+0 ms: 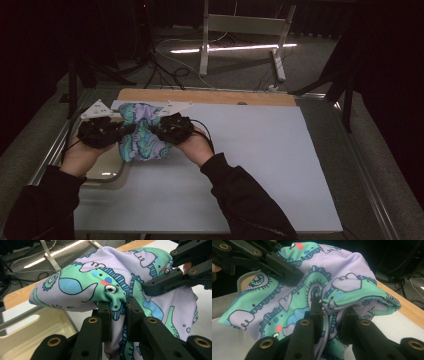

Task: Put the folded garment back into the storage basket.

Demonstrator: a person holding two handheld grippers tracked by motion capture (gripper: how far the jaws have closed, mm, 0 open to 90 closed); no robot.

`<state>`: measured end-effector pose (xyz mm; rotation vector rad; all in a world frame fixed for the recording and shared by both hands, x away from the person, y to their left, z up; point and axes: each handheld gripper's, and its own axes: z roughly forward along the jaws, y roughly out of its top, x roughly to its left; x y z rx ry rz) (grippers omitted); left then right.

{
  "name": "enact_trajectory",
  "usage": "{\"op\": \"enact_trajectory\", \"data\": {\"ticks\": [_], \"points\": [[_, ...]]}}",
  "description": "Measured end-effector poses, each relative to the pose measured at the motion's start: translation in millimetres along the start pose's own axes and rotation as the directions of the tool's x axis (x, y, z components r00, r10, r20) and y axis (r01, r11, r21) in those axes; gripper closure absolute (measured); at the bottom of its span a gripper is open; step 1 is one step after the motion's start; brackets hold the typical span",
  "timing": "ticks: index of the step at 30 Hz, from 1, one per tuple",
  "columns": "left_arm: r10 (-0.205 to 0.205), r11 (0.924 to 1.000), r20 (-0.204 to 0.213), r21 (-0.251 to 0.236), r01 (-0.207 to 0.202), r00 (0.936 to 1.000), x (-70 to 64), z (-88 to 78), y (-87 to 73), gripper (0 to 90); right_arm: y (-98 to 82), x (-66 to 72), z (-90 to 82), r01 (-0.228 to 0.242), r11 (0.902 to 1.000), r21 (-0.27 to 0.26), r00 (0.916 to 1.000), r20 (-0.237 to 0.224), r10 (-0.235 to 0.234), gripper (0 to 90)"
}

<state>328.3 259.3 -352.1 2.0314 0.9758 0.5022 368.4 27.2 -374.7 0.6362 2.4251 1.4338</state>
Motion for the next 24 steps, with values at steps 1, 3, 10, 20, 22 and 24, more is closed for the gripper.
{"op": "enact_trajectory", "data": {"ticks": [1,3,10,20,22,24], "points": [[-0.002,1.0,-0.005,0.0,0.002,1.0,2.1,-2.4,-1.3,78.1,2.6,2.5,2.7,0.009,1.0,0.0,1.0,-0.001,-0.009,77.3],[-0.011,0.9999,-0.014,-0.002,0.011,0.9998,5.7,-7.0,-4.1,78.1,5.9,5.6,6.5,0.01,0.9999,-0.001,0.9999,-0.007,-0.01,77.3],[-0.024,0.9997,-0.04,0.008,0.024,0.9989,19.3,-21.5,-13.5,78.1,16.2,18.7,25.6,0.024,0.9997,0.0,0.9993,-0.027,-0.024,77.3],[-0.048,0.9988,-0.061,0.005,0.049,0.997,39.0,-41.0,-29.7,78.0,28.2,37.2,50.6,0.039,0.9992,-0.003,0.9978,-0.054,-0.039,77.3],[-0.047,0.9989,-0.066,0.001,0.047,0.9967,44.8,-45.5,-33.9,78.0,30.7,41.0,57.8,0.04,0.9992,-0.004,0.9972,-0.063,-0.04,77.3],[-0.051,0.9987,-0.067,0.003,0.052,0.9964,48.7,-48.2,-36.7,78.0,31.8,44.0,62.3,0.037,0.9993,-0.007,0.9971,-0.066,-0.038,77.2]]}}
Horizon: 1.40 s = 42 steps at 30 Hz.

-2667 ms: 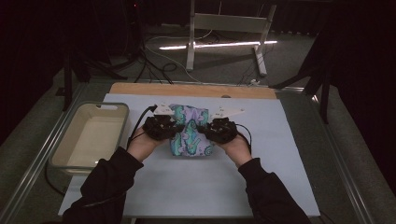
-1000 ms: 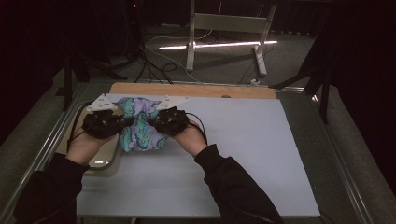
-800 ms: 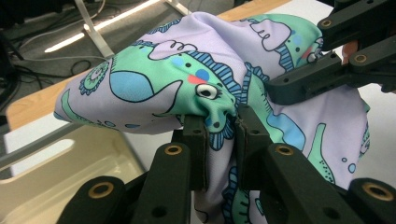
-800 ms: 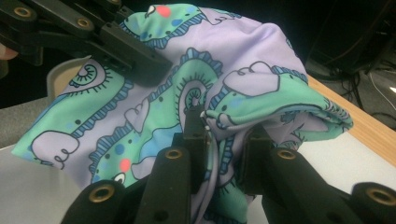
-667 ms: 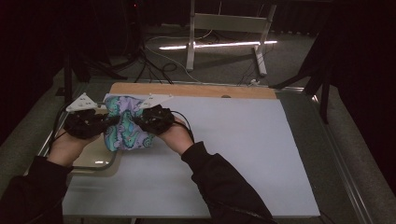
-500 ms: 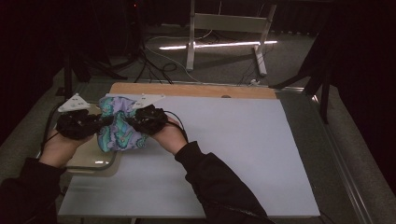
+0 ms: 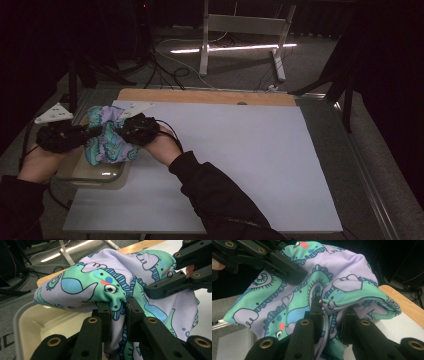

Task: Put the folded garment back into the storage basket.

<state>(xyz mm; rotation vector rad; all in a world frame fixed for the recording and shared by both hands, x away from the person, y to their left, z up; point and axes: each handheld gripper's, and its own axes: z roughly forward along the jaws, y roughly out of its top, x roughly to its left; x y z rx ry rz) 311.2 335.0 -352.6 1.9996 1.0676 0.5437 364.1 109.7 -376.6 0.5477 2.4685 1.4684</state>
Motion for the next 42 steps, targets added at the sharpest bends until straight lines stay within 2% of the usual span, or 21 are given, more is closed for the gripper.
{"op": "enact_trajectory", "data": {"ticks": [11,17,19,22,26,33,36,40,42], "points": [[-0.011,0.9999,-0.023,0.012,0.011,0.9997,20.5,-11.1,-12.6,78.0,9.6,17.3,26.3,0.023,0.9997,0.008,0.9996,0.016,-0.024,77.2],[-0.017,0.9997,-0.022,0.017,0.017,0.9996,31.1,-9.3,-20.7,77.9,9.2,21.8,39.1,0.037,0.9993,0.01,0.9989,0.03,-0.037,77.2],[-0.029,0.9994,-0.019,0.018,0.029,0.9994,34.8,-7.3,-24.1,77.8,7.6,21.7,44.1,0.027,0.9996,0.011,0.9992,0.029,-0.027,77.2],[-0.022,0.9993,-0.022,0.03,0.022,0.9995,38.2,-5.3,-27.0,77.7,5.5,21.9,49.3,0.014,0.9998,0.012,0.9995,0.029,-0.014,77.2],[-0.004,0.9978,-0.032,0.066,0.006,0.9995,46.0,2.6,-34.6,77.5,-2.6,26.6,64.3,-0.006,0.9998,0.018,0.9989,0.046,0.005,77.1],[-0.001,0.9904,-0.053,0.138,0.008,0.9986,53.6,17.7,-48.8,76.8,-19.5,29.3,86.7,-0.063,0.9971,0.043,0.9966,0.057,0.06,76.2],[0.003,0.9876,-0.067,0.157,0.007,0.9977,54.9,22.4,-52.8,76.3,-24.3,32.7,93.3,-0.048,0.9969,0.062,0.997,0.064,0.044,76.2],[0.003,0.9847,-0.064,0.174,0.009,0.9979,57.6,25.8,-56.7,76.3,-28.5,34.8,98.6,-0.055,0.9959,0.071,0.9968,0.061,0.051,75.3],[0.01,0.9836,-0.074,0.181,0.003,0.9972,57.9,27.9,-58.2,74.9,-30.6,34.3,99.3,-0.047,0.996,0.075,0.9972,0.062,0.043,70.3]]}}
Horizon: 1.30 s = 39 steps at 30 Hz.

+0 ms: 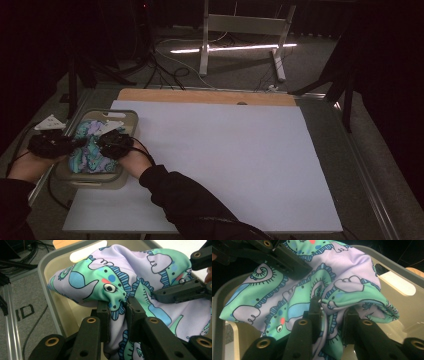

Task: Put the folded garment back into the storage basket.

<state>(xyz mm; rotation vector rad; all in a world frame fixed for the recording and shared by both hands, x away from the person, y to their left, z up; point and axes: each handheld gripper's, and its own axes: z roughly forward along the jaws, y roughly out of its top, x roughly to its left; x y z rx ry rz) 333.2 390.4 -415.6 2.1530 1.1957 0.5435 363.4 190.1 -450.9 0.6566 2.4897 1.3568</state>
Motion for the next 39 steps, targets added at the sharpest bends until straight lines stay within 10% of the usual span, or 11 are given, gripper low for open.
{"op": "enact_trajectory", "data": {"ticks": [3,4,9,19,39], "points": [[-0.013,0.9999,-0.014,-0.003,0.013,0.9998,0.1,1.1,-0.3,63.2,-1.5,-1.2,0.6,-0.002,1.0,0.005,1.0,-0.008,0.002,62.9],[-0.052,0.9986,-0.05,-0.013,0.051,0.9974,1.3,2.3,-0.2,46.1,-2.8,-2.9,0.3,0.002,1.0,0.007,0.9998,-0.022,-0.002,39.4],[-0.106,0.9908,-0.048,-0.09,0.102,0.9932,-1.5,-5.1,6.3,27.7,0.0,-6.0,-8.7,0.003,0.9998,-0.02,0.9986,-0.053,-0.004,13.6],[-0.113,0.9808,0.006,-0.159,0.112,0.9936,-17.1,-14.7,23.3,0.8,1.1,-20.9,-45.2,0.042,0.9926,-0.114,0.9977,-0.049,-0.048,9.8],[-0.009,0.9825,0.104,-0.184,0.028,0.9946,-65.6,-0.4,49.2,0.0,-19.4,-76.3,-106.4,0.052,0.9876,-0.148,0.9982,-0.022,-0.056,9.7]]}}
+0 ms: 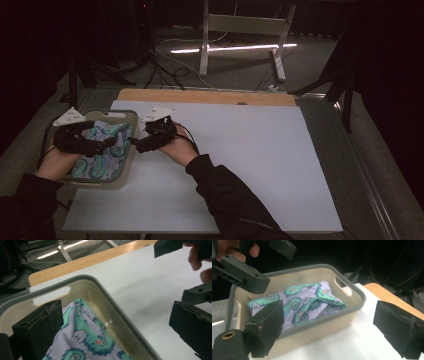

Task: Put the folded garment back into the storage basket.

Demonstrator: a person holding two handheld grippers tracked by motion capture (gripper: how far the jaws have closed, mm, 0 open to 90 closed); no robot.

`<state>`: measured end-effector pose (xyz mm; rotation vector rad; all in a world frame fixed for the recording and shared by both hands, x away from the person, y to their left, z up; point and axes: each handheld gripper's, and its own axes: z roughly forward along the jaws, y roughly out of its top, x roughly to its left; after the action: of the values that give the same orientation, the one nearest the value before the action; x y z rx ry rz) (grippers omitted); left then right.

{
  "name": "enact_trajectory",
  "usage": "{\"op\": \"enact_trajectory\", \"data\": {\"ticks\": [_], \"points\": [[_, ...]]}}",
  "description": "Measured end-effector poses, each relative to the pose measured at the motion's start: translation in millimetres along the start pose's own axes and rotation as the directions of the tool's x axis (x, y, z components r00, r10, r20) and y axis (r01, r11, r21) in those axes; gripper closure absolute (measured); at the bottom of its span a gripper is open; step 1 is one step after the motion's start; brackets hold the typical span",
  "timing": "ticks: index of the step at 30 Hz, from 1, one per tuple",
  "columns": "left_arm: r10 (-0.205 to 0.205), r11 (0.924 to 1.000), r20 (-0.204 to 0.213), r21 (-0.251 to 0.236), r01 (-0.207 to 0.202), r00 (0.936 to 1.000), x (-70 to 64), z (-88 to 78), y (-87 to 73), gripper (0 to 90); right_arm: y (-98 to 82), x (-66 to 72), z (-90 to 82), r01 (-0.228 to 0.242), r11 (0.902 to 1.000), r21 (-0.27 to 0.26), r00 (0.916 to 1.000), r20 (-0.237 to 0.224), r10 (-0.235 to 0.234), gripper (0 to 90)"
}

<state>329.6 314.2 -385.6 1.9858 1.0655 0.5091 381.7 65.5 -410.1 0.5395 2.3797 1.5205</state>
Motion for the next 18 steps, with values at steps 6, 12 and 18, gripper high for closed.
{"op": "enact_trajectory", "data": {"ticks": [6,12,18], "points": [[0.018,0.9998,0.033,-0.006,-0.018,0.9993,-12.2,7.5,2.1,0.0,-6.8,-4.4,-19.4,-0.006,0.9995,-0.031,1.0,-0.007,0.006,9.7],[0.047,0.9988,0.085,-0.013,-0.046,0.9952,-30.4,19.4,5.3,0.0,-19.1,-11.4,-37.5,0.005,0.9997,-0.024,0.9999,-0.011,-0.005,9.7],[0.076,0.9971,0.134,-0.017,-0.075,0.988,-50.2,33.4,9.6,0.0,-35.6,-21.7,-55.2,0.008,0.9999,-0.012,0.9999,-0.008,-0.008,9.7]]}}
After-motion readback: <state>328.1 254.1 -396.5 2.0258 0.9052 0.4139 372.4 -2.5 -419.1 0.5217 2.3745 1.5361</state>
